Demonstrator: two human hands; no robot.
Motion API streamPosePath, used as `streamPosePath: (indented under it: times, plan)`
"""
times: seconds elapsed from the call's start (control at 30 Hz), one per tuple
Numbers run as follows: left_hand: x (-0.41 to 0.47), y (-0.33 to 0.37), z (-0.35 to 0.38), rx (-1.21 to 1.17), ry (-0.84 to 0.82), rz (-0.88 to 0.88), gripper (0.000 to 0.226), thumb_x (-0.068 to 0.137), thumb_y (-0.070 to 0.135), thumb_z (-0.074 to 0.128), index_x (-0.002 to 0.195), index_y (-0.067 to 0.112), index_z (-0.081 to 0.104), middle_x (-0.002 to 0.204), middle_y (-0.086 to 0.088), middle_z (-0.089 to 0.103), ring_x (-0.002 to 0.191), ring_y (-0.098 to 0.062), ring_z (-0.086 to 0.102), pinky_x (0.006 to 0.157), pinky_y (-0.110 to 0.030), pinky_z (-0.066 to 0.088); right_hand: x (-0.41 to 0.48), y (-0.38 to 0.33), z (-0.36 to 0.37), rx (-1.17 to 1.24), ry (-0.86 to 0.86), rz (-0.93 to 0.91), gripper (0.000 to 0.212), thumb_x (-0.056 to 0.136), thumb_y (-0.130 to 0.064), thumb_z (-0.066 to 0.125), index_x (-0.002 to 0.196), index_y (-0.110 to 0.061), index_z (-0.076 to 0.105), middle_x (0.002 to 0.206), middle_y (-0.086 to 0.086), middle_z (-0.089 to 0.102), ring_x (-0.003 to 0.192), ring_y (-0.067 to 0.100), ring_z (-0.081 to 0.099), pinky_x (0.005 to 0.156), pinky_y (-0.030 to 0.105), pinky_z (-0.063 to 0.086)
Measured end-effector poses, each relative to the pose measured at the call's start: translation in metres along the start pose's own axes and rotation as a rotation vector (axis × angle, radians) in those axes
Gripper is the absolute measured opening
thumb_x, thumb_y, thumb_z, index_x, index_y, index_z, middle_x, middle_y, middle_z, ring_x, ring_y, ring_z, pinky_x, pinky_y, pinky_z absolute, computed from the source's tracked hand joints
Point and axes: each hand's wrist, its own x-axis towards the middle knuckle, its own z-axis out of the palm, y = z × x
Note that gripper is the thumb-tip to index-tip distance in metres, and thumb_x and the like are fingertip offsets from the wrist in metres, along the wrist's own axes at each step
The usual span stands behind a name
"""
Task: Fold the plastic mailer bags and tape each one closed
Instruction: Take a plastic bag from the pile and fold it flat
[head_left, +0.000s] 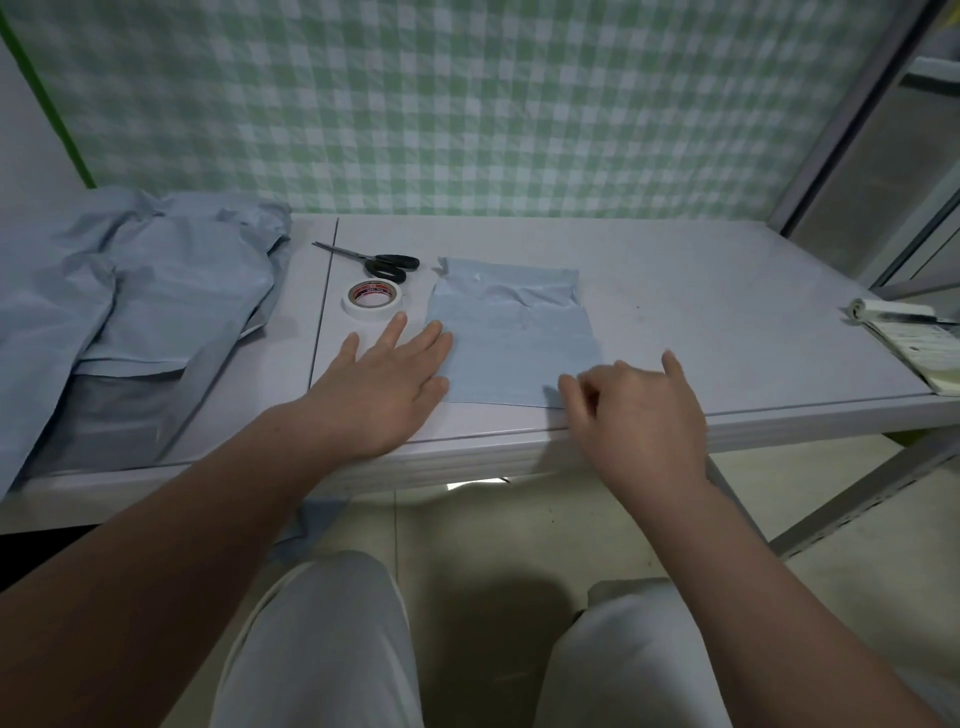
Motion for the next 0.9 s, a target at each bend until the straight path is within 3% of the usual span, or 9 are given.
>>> streamPosePath:
  times: [0.1,0.17,0.23,0.3,0.43,0.63,0.73,0.83,0.9]
  plan:
    - [0.000,0.000,0.000,0.009,0.002,-0.001,0.053,0.102,0.037,0.014,0.151,0.026,-0.002,0.158,0.012,-0.008,0.146,-0.019,-0.011,0.117,-0.050,0.002,0.016,-0.009,0.003,-0.069,-0.065,0.025,0.034,0.093,-0.032,0.042,0.066,-0.015,0.055,0.064,0.002,0.057,0.058,0.023,0.049,0.115,0.040,0.017]
    - [0.000,0.000,0.000,0.010,-0.002,0.000,0.053,0.102,0.038,0.014,0.151,0.026,-0.002,0.158,0.012,-0.009,0.146,-0.020,-0.011,0.117,-0.050,0.002,0.022,-0.020,0.004,0.001,-0.062,-0.073,0.030,0.091,-0.033,0.040,0.082,-0.015,0.063,0.084,0.006,0.066,0.083,0.028,0.060,0.112,0.042,0.020]
    - [0.000,0.000,-0.001,0.011,0.000,0.000,0.053,0.102,0.038,0.014,0.151,0.027,-0.002,0.158,0.012,-0.009,0.146,-0.019,-0.012,0.117,-0.049,0.001,0.027,-0.033,0.009,0.087,-0.150,-0.192,0.034,0.095,-0.033,0.040,0.114,-0.012,0.059,0.122,0.008,0.059,0.118,0.028,0.049,0.110,0.041,0.020]
    - [0.000,0.000,0.000,0.015,-0.003,-0.005,0.054,0.101,0.040,0.014,0.151,0.028,-0.002,0.158,0.012,-0.010,0.145,-0.018,-0.013,0.117,-0.048,0.000,0.031,-0.044,0.016,0.120,-0.264,-0.264,0.044,0.098,-0.033,0.035,0.136,-0.012,0.042,0.142,0.004,0.042,0.132,0.024,0.033,0.111,0.040,0.015]
    - [0.001,-0.003,0.001,0.023,-0.013,-0.010,0.054,0.101,0.042,0.013,0.151,0.029,-0.005,0.158,0.012,-0.012,0.145,-0.017,-0.014,0.117,-0.047,-0.002,0.039,-0.046,0.031,0.142,-0.432,-0.266,0.057,0.099,-0.043,0.022,0.149,-0.016,0.020,0.156,0.000,0.019,0.143,0.020,0.013,0.116,0.047,0.010]
    - [0.006,-0.010,-0.008,0.051,0.002,0.004,0.058,0.099,0.046,0.022,0.151,0.025,0.006,0.159,0.007,-0.007,0.145,-0.018,-0.013,0.117,-0.050,0.002,0.040,-0.042,0.035,0.127,-0.477,-0.256,0.062,0.098,-0.048,0.017,0.151,-0.017,0.013,0.160,-0.004,0.008,0.146,0.017,0.004,0.118,0.048,0.004]
    - [0.015,-0.022,-0.013,0.023,0.185,-0.032,0.052,0.097,0.040,0.035,0.143,0.019,0.027,0.156,0.000,0.012,0.144,-0.020,0.003,0.113,-0.051,0.016,0.040,-0.041,0.034,0.133,-0.456,-0.261,0.060,0.097,-0.050,0.018,0.146,-0.016,0.021,0.155,-0.001,0.019,0.142,0.019,0.014,0.116,0.050,0.010]
    - [0.024,-0.032,-0.018,-0.129,0.413,-0.131,0.042,0.091,0.030,0.048,0.130,0.015,0.050,0.139,-0.008,0.042,0.130,-0.027,0.035,0.106,-0.044,0.032,0.040,-0.041,0.031,0.114,-0.517,-0.248,0.066,0.097,-0.053,0.017,0.152,-0.019,0.006,0.160,-0.004,0.000,0.147,0.016,-0.002,0.118,0.047,0.000]
    - [0.024,-0.023,-0.021,-0.226,0.478,-0.078,0.033,0.087,0.029,0.057,0.117,0.015,0.063,0.118,-0.006,0.057,0.114,-0.024,0.049,0.097,-0.033,0.038,0.040,-0.042,0.031,0.115,-0.515,-0.249,0.068,0.097,-0.055,0.018,0.152,-0.020,0.004,0.160,-0.005,-0.002,0.147,0.016,-0.004,0.118,0.047,-0.001]
